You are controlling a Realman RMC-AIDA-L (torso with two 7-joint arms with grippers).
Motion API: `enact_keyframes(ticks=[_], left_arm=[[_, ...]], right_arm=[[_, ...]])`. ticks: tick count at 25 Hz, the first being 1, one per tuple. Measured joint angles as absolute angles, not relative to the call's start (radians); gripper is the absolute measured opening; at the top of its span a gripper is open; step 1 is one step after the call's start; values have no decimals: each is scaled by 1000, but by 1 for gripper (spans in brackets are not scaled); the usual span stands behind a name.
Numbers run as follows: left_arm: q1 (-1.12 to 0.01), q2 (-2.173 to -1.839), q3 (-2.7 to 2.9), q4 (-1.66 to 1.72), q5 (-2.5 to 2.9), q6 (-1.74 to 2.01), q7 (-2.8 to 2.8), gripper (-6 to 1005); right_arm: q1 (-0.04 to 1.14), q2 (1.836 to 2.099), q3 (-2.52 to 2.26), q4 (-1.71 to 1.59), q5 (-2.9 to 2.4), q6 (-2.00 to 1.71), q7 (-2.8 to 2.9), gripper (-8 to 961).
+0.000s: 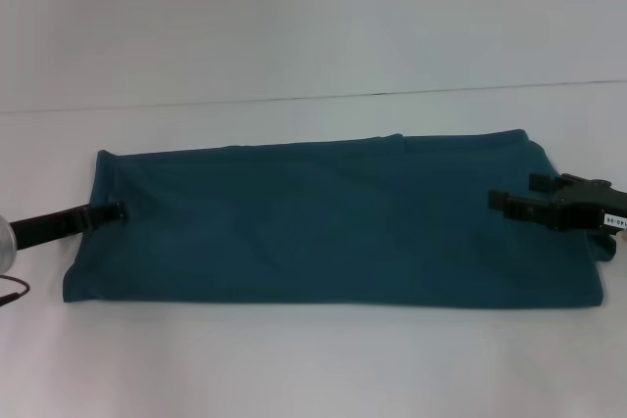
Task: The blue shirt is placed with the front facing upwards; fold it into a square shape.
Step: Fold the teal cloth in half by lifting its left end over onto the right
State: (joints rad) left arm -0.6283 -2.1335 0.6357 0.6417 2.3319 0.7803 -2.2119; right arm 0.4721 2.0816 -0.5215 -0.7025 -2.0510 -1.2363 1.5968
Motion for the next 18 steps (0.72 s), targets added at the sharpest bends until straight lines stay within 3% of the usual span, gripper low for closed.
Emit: enact_keyframes(ticks=[18], left_arm=[[-632, -2136, 644, 630, 2325, 791, -2221, 850]], right_arm=[[463, 2082, -522, -702, -2048, -1237, 1597, 931]])
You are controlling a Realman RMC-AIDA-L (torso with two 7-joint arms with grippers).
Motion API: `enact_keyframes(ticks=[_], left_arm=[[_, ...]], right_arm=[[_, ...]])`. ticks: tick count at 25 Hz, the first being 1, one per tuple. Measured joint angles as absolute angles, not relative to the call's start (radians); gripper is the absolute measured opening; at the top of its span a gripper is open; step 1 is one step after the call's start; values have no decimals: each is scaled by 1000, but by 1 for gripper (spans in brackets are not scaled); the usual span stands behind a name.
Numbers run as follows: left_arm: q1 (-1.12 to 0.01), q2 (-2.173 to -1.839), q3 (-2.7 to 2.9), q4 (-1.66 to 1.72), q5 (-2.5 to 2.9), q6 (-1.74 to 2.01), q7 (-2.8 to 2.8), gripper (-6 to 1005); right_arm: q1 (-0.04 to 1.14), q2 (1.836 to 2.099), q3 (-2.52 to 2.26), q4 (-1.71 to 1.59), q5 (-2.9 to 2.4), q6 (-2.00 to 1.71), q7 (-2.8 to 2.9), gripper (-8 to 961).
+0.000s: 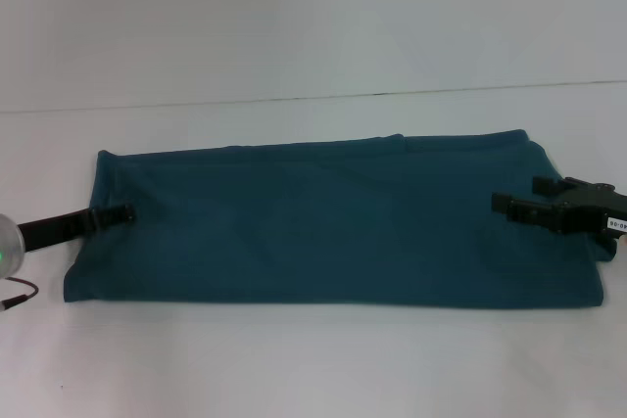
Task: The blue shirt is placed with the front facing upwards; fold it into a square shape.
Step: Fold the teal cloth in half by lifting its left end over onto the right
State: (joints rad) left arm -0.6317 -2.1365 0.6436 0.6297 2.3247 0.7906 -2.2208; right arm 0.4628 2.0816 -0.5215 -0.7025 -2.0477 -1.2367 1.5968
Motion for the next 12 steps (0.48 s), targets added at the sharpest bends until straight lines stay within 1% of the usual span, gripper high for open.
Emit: enact_keyframes(ticks=[12], left_arm=[[-656, -2135, 645, 618, 2321, 887, -2248, 849]], right_arm=[[460, 2081, -522, -707, -2046, -1244, 1597, 931]])
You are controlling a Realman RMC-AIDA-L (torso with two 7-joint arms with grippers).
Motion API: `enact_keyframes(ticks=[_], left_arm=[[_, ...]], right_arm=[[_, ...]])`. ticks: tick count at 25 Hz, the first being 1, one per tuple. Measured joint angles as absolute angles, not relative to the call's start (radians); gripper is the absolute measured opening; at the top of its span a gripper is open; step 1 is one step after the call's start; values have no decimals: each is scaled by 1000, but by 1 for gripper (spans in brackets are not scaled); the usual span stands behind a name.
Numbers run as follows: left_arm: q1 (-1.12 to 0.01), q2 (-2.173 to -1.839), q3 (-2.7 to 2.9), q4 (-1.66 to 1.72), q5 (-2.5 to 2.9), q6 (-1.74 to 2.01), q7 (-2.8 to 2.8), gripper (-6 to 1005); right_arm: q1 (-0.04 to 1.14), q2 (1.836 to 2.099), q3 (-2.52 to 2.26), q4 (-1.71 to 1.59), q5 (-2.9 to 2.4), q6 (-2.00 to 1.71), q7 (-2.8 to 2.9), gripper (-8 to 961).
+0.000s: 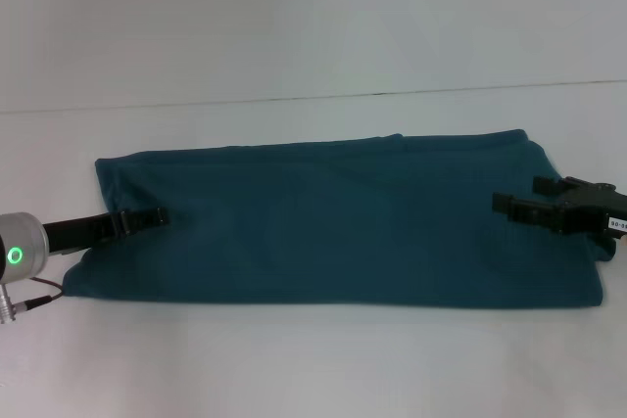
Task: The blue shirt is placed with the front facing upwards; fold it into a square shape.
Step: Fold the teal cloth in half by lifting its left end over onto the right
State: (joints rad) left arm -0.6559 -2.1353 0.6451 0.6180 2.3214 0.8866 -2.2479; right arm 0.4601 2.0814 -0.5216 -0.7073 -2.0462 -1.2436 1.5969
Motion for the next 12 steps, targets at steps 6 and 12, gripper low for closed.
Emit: enact_keyframes(ticks=[6, 12], left_arm=[[-656, -2135, 645, 622, 2323, 888, -2248, 849], [-657, -2131, 666, 626, 2331, 885, -2239, 768]], right_arm=[[459, 2080, -522, -707, -2046, -1243, 1596, 931], [459, 2080, -522, -707, -2046, -1240, 1595, 931]])
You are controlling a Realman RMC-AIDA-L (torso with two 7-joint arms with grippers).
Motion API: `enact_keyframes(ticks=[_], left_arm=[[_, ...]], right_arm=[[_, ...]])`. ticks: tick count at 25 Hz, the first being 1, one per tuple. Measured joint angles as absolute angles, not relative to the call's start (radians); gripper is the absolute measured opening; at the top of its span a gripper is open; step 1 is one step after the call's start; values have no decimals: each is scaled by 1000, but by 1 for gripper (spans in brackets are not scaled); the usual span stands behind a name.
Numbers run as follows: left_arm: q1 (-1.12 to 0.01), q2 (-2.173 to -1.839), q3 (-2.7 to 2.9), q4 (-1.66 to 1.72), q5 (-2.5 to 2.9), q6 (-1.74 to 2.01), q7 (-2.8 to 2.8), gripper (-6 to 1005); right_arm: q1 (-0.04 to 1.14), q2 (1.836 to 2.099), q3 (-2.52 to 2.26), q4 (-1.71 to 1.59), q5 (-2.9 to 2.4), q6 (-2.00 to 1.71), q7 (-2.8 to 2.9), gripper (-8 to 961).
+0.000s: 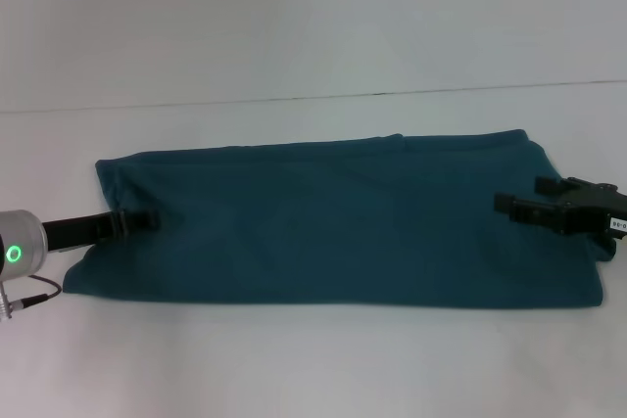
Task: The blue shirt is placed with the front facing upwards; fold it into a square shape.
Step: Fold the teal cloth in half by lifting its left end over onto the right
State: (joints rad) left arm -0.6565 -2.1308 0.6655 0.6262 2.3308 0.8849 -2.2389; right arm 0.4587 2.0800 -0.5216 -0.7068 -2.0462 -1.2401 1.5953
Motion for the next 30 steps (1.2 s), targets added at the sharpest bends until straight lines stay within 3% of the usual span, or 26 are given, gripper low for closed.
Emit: enact_keyframes(ticks=[13, 25, 30], left_arm=[[-658, -2132, 680, 628, 2355, 878, -2237, 183], [-620, -2157, 675, 699, 2347, 820, -2236, 70], [-600, -2161, 673, 718, 2346, 789, -2238, 70]], right_arm=[[459, 2078, -522, -704, -2046, -1237, 1594, 931], [459, 2082, -520, -702, -2045, -1235, 1592, 931], [459, 2083, -520, -695, -2045, -1224, 1592, 931]])
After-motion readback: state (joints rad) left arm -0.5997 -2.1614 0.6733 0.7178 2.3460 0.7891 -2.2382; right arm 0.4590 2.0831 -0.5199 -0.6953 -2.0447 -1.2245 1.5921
